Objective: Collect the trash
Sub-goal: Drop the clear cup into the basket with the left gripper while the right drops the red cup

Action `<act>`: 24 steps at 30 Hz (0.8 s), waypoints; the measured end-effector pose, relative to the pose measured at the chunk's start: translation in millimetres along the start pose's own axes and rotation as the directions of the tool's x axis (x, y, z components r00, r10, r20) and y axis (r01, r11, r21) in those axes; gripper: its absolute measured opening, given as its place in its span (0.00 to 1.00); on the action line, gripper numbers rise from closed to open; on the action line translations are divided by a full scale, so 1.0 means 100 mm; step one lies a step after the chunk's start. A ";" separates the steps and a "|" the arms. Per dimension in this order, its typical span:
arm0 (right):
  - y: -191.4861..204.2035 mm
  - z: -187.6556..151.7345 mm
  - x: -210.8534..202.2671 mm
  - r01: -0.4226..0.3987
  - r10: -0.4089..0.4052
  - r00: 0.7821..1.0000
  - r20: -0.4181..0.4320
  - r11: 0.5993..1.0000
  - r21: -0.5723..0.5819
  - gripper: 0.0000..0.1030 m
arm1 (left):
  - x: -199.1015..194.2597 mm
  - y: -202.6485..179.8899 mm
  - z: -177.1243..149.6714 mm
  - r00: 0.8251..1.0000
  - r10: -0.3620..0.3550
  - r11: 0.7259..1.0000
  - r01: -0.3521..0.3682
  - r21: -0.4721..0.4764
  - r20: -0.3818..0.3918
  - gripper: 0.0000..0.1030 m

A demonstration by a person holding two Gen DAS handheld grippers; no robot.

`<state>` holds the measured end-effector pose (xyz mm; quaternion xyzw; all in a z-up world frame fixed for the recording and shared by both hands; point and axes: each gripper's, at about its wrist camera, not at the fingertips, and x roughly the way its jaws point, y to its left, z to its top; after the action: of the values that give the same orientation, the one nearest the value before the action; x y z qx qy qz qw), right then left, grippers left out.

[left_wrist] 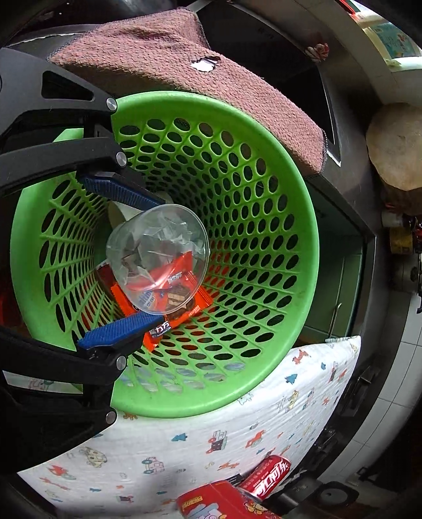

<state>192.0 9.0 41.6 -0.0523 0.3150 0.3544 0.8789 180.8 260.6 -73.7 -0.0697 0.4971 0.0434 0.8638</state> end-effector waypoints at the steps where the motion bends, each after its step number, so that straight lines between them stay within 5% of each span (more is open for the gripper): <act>1: 0.04 0.02 0.06 -0.009 0.009 1.000 -0.006 1.000 0.000 0.69 | 0.00 0.03 -0.02 1.000 0.007 1.000 -0.007 -0.009 0.000 0.73; 20: 0.72 0.19 1.02 -0.112 0.110 0.985 -0.135 0.994 -0.006 0.70 | -0.51 0.30 -0.29 0.993 0.035 0.998 -0.028 -0.065 0.112 0.85; 24: 0.73 0.21 1.06 -0.113 0.115 0.985 -0.127 0.993 0.027 0.85 | -0.55 0.32 -0.32 0.992 0.033 0.997 -0.024 -0.074 0.119 0.88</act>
<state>213.8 132.3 5.6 -0.0481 0.3771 0.3968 0.8355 120.9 286.7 -44.6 -0.0912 0.4433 0.0779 0.8883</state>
